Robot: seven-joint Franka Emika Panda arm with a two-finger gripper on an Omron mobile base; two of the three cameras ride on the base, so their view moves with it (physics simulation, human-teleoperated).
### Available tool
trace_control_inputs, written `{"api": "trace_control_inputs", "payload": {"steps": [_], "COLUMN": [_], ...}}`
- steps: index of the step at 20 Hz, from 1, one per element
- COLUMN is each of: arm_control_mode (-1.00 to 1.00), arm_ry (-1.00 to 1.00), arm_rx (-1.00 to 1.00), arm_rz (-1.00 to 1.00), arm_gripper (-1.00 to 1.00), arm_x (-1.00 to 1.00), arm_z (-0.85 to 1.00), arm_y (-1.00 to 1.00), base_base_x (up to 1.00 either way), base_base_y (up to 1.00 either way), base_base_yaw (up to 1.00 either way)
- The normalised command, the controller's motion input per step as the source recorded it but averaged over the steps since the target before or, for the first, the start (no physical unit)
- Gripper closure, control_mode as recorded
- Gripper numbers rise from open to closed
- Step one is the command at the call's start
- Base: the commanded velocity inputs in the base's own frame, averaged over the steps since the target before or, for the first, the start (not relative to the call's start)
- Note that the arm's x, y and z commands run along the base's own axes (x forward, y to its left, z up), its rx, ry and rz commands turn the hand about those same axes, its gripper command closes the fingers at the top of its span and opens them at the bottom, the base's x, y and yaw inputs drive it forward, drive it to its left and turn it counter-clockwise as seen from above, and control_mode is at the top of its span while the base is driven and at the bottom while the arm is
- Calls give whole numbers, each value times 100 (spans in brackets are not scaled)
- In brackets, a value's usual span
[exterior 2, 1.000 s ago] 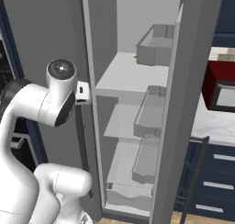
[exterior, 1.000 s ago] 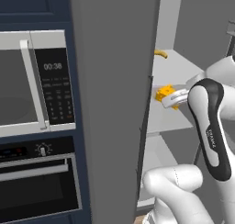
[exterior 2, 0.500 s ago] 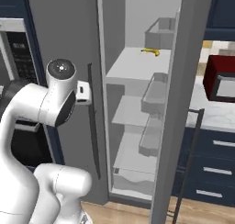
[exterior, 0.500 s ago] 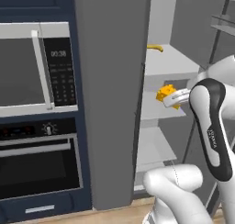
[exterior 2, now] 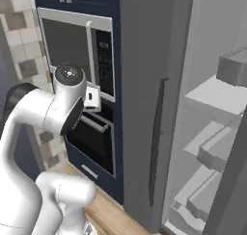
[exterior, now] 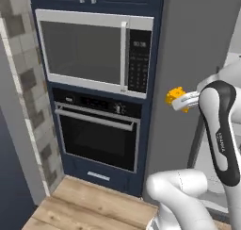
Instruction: Pick the cheese from the fridge and the cheese grater from the cabinet and place them next to the salad bowl.
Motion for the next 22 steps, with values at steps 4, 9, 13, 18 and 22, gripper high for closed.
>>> {"api": "trace_control_inputs", "payload": {"steps": [4,9,13,18,22], "arm_control_mode": [100,100,100,100,100], "arm_ry": [0,0,0,0,0], "arm_rx": [0,0,0,0,0], "arm_rz": [0,0,0,0,0], "arm_gripper": [100,100,100,100,100], "arm_x": [0,0,0,0,0], "arm_z": [0,0,0,0,0], "arm_y": [0,0,0,0,0], "base_base_x": [-10,-6,-4,-6,-5], "base_base_y": [10,2,0,0,0], "base_base_yaw": [99,100,100,100,100]}}
